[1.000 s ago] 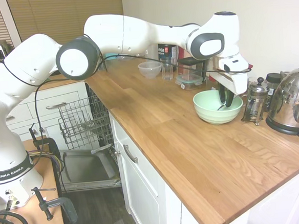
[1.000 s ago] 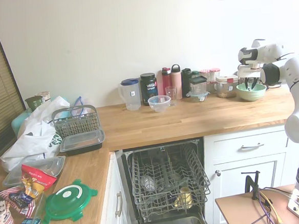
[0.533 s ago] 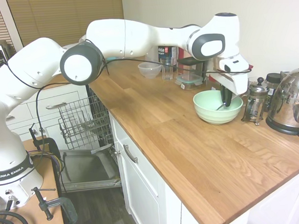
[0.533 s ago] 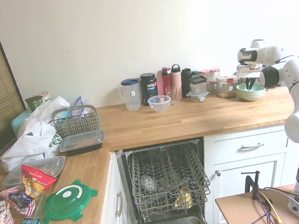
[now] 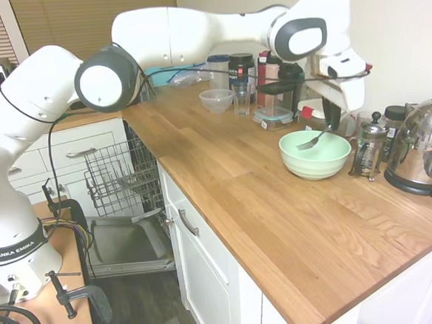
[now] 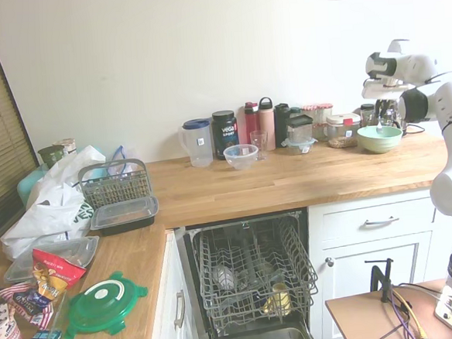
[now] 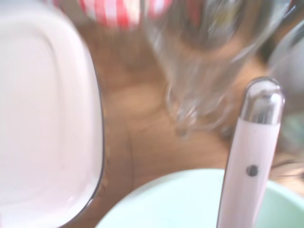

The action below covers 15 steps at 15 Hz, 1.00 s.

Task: Put the fork in the dishwasher

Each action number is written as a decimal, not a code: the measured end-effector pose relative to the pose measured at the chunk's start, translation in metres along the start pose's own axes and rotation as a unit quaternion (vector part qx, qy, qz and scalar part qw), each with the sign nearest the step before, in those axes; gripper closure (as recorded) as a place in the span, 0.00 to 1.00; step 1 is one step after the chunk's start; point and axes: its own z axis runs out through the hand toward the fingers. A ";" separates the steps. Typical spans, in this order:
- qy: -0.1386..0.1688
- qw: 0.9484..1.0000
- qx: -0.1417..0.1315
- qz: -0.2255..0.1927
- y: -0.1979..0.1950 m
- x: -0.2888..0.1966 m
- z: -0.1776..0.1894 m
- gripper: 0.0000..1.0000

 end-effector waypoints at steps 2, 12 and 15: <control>-0.002 1.000 0.006 -0.013 -0.001 -0.011 -0.031 1.00; 0.041 0.986 -0.001 -0.159 0.000 -0.088 -0.097 1.00; 0.067 0.973 -0.031 -0.220 -0.001 -0.131 -0.106 1.00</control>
